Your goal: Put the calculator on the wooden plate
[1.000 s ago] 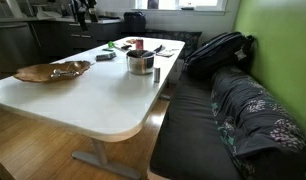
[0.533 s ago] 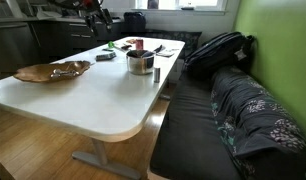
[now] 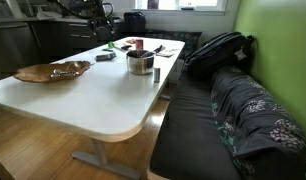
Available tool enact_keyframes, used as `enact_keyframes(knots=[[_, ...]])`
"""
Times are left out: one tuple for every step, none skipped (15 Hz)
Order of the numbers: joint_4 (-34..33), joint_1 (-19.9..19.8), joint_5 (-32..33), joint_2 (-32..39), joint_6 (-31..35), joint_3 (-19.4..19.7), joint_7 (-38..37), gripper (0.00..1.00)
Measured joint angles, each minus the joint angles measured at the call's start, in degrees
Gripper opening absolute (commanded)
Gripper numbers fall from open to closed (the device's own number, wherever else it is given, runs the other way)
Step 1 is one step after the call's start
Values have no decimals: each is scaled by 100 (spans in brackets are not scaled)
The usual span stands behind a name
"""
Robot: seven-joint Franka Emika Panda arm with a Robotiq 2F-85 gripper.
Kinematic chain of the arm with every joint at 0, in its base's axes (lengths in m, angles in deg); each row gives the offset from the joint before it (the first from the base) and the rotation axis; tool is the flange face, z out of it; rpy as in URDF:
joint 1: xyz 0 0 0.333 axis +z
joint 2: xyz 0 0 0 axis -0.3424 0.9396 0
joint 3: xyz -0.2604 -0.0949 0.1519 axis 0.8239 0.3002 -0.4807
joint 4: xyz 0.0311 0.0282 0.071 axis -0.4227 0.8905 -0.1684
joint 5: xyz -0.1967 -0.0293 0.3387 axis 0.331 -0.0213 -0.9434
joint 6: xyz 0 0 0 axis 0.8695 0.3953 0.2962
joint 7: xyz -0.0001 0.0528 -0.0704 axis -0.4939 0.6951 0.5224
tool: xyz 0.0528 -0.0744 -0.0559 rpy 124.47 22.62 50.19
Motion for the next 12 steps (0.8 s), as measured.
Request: enact_keyframes(knots=[[-46, 27, -247, 67, -9, -22, 29, 100], [-130, 64, -523, 198, -59, -68, 75, 100], [-271, 122, -760, 390, -183, -109, 83, 100], [-447, 200, -939, 610, -289, -118, 82, 100], [-636, 269, -1033, 837, -325, -114, 76, 100], [-832, 312, -1102, 1074, -237, -118, 115, 100], [-1047, 336, -1140, 1319, -58, -119, 228, 100], [-1271, 353, -1141, 1555, 134, -117, 366, 100], [-1531, 372, -1141, 1796, 316, -119, 557, 100], [-1811, 403, -1137, 2025, 456, -121, 757, 100], [-2098, 448, -1130, 2231, 509, -126, 956, 100], [-2242, 482, -1138, 2330, 510, -117, 989, 100]])
